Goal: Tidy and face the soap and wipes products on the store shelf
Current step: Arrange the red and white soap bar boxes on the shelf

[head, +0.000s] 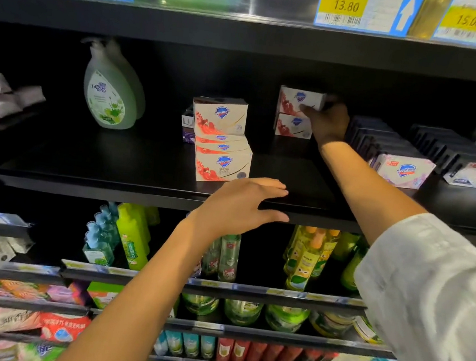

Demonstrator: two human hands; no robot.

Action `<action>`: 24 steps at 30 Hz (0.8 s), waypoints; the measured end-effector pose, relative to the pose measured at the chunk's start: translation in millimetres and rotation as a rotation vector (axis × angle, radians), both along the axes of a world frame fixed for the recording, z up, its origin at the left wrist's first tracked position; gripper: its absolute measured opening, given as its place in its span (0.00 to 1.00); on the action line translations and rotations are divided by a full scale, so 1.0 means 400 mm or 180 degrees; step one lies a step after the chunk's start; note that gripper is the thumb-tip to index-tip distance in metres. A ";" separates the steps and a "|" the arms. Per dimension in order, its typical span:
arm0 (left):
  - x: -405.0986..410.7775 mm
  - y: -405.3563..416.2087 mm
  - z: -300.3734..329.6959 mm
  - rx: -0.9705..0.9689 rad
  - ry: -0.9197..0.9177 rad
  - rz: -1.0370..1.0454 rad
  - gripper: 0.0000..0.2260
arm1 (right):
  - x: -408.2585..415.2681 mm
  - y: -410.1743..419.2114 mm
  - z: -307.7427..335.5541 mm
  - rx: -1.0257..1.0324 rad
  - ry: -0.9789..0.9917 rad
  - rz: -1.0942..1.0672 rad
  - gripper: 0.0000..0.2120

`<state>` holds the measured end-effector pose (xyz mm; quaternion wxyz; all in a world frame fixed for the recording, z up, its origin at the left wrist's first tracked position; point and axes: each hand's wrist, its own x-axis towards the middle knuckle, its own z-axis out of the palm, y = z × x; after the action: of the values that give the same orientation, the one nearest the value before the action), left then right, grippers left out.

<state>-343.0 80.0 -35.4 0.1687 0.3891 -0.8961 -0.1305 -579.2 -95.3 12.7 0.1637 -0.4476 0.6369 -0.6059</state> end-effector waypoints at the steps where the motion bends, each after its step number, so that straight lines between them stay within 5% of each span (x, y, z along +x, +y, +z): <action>1: -0.001 0.001 0.000 -0.0002 0.0007 0.0003 0.28 | -0.005 0.016 0.000 -0.0070 -0.0102 -0.0011 0.25; 12: -0.007 0.007 -0.001 0.0133 0.0314 0.0167 0.27 | -0.028 0.345 -0.013 -0.0266 -0.1723 0.0862 0.21; 24: -0.010 0.014 0.027 0.0634 0.0847 0.0271 0.22 | -0.039 0.506 -0.063 0.0009 -0.1744 0.1521 0.11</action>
<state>-346.9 85.5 -24.5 0.2518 0.4209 -0.8312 -0.2618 -595.0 107.2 -12.7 0.4660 -0.4046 0.4476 -0.6472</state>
